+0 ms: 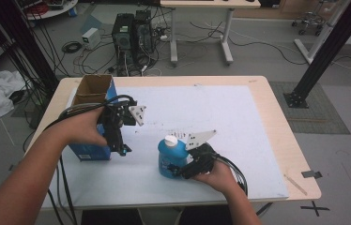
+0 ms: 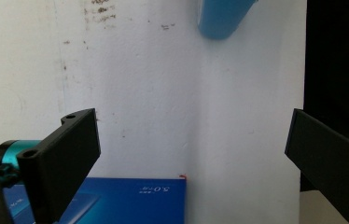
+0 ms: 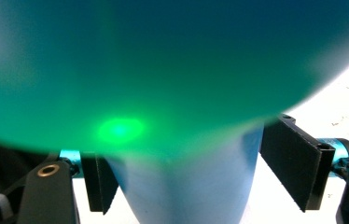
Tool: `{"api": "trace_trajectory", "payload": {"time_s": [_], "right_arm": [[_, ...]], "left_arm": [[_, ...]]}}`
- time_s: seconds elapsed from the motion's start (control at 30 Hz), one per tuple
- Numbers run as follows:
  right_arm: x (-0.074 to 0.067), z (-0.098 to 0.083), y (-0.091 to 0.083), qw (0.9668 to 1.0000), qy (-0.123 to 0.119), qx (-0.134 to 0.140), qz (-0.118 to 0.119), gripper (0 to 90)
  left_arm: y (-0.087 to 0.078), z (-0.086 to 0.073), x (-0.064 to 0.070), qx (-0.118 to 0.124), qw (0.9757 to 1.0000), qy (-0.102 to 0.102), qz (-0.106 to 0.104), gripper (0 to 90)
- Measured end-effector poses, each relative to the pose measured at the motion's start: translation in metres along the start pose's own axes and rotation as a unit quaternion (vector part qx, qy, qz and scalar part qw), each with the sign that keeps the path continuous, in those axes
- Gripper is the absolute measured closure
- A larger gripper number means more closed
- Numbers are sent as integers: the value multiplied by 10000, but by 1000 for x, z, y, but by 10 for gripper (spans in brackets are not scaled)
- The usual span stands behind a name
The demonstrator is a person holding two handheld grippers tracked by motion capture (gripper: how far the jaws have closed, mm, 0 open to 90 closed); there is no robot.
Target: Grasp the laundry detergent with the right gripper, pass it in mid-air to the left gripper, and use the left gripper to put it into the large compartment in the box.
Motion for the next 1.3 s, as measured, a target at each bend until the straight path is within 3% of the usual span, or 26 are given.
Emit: {"api": "trace_trajectory", "payload": {"time_s": [0.77,1.3], "right_arm": [[-2,0,1,9998,-51,123,146,379],[-1,-1,-2,9989,-315,327,141,457]], "left_arm": [[1,3,0,-52,10000,1,-14,33],[2,2,0,-51,10000,-32,-21,32]]}}
Point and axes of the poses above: each handheld gripper's, and its own axes: y roughly forward along the jaws, z roughly out of its top, x roughly to its right, the point moved 1 cm from there along y, roughly forward along the jaws, and after that the axes turned 15 degrees about -z, right-handed, at the moved point
